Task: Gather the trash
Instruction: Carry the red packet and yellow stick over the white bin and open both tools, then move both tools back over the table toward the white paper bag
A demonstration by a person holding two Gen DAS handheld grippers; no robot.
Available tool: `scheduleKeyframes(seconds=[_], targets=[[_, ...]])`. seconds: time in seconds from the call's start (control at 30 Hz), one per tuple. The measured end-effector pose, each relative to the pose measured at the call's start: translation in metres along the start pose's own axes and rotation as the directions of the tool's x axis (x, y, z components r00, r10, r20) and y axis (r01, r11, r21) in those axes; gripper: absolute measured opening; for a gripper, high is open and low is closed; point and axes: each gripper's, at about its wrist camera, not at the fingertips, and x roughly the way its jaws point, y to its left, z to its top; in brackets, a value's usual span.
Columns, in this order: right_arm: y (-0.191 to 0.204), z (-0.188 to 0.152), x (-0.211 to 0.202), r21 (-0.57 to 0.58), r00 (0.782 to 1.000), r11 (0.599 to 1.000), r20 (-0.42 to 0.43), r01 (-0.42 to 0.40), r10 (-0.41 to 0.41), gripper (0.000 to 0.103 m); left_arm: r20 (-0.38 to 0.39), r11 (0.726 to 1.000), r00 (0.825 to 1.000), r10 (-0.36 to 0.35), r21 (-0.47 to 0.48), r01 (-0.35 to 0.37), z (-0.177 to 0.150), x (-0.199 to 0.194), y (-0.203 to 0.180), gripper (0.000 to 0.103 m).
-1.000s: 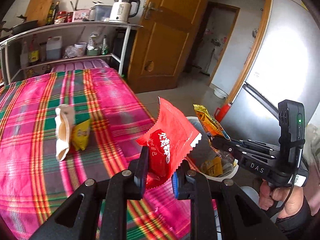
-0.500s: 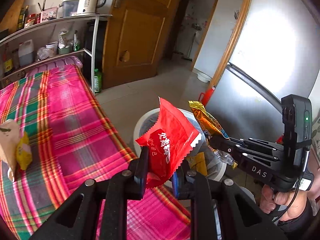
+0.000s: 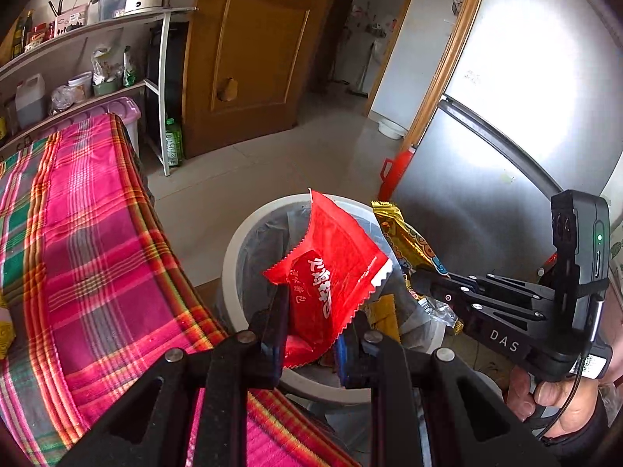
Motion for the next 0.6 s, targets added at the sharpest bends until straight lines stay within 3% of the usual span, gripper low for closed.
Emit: scheduleKeyframes(seconds=[0.07,0.3,0.6], targets=[[-0.003,0.0,0.003,0.005,1.0,1.0,-0.007,0.003,-0.003,0.009,-0.011,1.0,1.0,-0.001,-0.002,0.001,-0.001,0.004,0.0,0.021],[-0.006,-0.003,0.006,0.008,1.0,1.0,-0.016,0.012,-0.012,0.036,-0.022,1.0,1.0,-0.006,-0.012,0.006,0.001,0.014,-0.001,0.03],[0.004,-0.003,-0.009,-0.004,1.0,1.0,0.02,0.002,-0.002,0.037,0.012,1.0,1.0,-0.014,-0.028,0.014,-0.002,-0.004,0.004,0.032]])
